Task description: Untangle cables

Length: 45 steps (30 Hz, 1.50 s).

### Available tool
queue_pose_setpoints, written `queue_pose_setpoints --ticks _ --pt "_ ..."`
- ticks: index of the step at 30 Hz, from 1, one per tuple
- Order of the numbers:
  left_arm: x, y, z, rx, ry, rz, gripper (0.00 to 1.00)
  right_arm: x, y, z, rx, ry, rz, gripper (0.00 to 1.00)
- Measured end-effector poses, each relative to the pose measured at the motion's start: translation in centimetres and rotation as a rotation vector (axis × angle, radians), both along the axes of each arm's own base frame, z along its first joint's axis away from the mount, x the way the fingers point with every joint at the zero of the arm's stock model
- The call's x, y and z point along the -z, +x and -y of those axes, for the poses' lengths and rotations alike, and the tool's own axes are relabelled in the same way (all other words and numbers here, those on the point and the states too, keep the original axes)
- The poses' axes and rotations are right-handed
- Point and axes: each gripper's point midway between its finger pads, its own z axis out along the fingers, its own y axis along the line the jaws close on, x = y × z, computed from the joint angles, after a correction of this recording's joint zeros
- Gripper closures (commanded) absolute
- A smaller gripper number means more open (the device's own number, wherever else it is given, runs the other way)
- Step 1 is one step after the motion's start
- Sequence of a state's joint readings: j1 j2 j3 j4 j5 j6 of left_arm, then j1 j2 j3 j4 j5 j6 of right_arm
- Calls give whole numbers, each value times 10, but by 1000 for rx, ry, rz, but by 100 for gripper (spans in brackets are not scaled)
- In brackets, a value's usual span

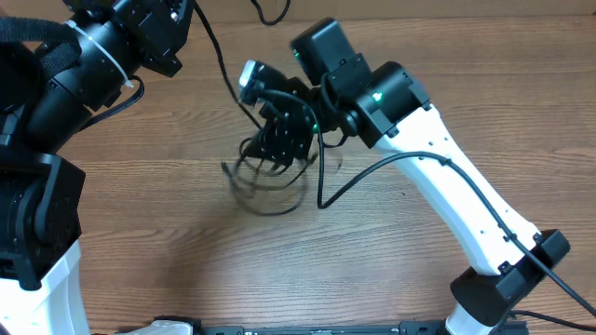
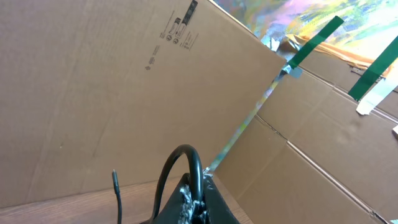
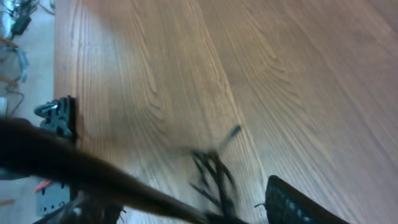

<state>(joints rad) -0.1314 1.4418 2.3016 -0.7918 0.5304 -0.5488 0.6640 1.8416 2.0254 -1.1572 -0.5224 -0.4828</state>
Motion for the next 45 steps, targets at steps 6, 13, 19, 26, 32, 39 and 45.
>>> queue_pose_setpoints --ticks 6,13,19,26,32,39,45 --pt "0 -1 1 5 0 0 96 14 -3 -9 -45 -20 -5 31" --pt "-4 -2 3 20 -3 18 96 35 2 -13 -59 -53 -31 36" --pt "-5 -4 3 24 -4 23 96 42 3 -14 -67 -63 -35 96" --pt "-4 -4 3 23 -2 15 96 42 3 -13 -66 -65 -39 96" --pt "17 0 -6 -8 32 -59 96 42 3 -11 -76 -71 -30 96" --pt "65 1 -19 -74 160 -200 96 -6 15 24 19 -1 38 96" --pt "87 5 -28 -117 258 -244 96 -111 -10 75 100 152 241 96"
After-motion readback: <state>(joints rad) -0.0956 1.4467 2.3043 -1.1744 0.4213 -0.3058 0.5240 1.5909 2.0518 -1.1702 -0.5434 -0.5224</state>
